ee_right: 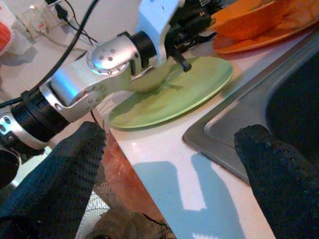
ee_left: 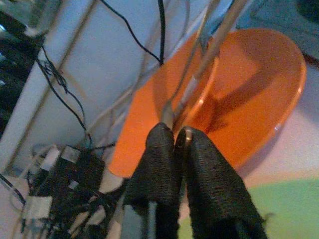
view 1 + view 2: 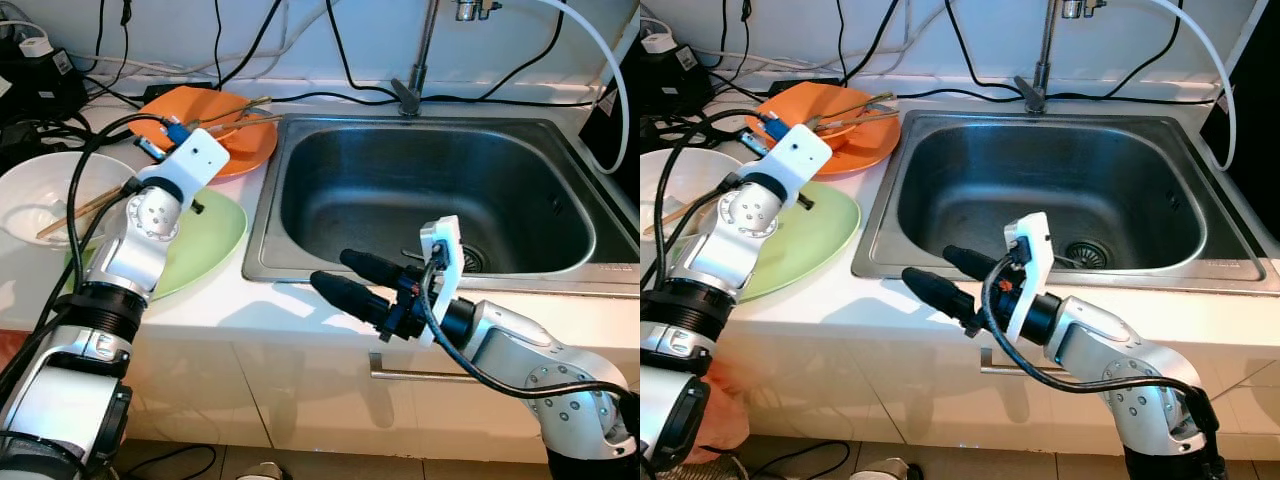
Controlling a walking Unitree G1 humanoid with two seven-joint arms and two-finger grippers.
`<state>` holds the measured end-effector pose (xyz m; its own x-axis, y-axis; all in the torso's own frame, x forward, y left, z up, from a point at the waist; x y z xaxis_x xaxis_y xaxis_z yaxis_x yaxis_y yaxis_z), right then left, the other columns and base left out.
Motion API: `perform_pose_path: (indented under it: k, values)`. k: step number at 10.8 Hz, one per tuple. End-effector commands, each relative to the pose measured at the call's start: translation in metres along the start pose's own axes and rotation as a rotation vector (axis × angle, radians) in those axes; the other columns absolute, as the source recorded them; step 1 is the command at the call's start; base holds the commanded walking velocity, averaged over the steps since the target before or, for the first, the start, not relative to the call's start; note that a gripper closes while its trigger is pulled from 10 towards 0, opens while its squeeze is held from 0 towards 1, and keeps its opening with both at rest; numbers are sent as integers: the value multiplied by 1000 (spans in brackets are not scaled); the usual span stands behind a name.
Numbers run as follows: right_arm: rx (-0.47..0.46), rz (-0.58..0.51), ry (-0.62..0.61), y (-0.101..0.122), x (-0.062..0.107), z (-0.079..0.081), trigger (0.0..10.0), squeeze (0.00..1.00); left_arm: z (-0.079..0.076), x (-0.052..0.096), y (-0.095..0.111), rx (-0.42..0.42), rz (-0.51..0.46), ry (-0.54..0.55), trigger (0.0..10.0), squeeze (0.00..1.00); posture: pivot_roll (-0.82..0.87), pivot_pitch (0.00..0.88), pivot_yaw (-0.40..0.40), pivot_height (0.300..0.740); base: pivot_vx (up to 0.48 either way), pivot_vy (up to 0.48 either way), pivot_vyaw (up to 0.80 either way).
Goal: Kitchen organization
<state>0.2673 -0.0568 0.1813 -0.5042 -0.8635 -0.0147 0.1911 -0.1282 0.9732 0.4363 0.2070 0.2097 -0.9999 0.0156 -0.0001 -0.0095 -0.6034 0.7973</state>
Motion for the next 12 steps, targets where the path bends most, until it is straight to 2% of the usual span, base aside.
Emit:
perform_pose_path:
  k: [1,5,8,10,11,12]
  values:
    - [11,-6,5,3,-2,0,10000,0,-2,0,0,18,4,-11,0,0,105,19,44,740,0,0,0]
    - [16,-7,3,4,-2,-2,10000,0,-6,2,1,51,3,-26,0,0,106,15,42,740,0,0,0]
    - [15,-11,2,4,-2,-2,10000,0,-7,1,10,49,-18,-35,0,0,107,13,42,740,0,0,0]
    - [13,-10,1,3,-2,-2,10000,0,-2,1,23,58,-53,-25,0,0,107,11,43,740,0,0,0]
    - [13,-10,1,3,-2,-2,10000,0,0,1,39,98,-94,-34,0,0,107,11,42,740,0,0,0]
    - [13,-11,0,3,-2,-3,10000,0,0,2,58,199,-141,-63,0,0,108,10,40,740,0,0,0]
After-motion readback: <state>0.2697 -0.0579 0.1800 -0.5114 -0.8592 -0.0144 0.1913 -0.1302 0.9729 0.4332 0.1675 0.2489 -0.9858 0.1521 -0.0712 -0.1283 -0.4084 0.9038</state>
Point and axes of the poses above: a point about 5 cm out from each wrist's last joint towards the gripper, its own x axis pointing back from the gripper into the wrist, its own y axis along the axis of the wrist's last joint, z = x × y, the point moved 5 cm from there along -x, pointing out of the wrist towards the gripper, and after that the axes turned 14 degrees about x, right-handed, at the moved point
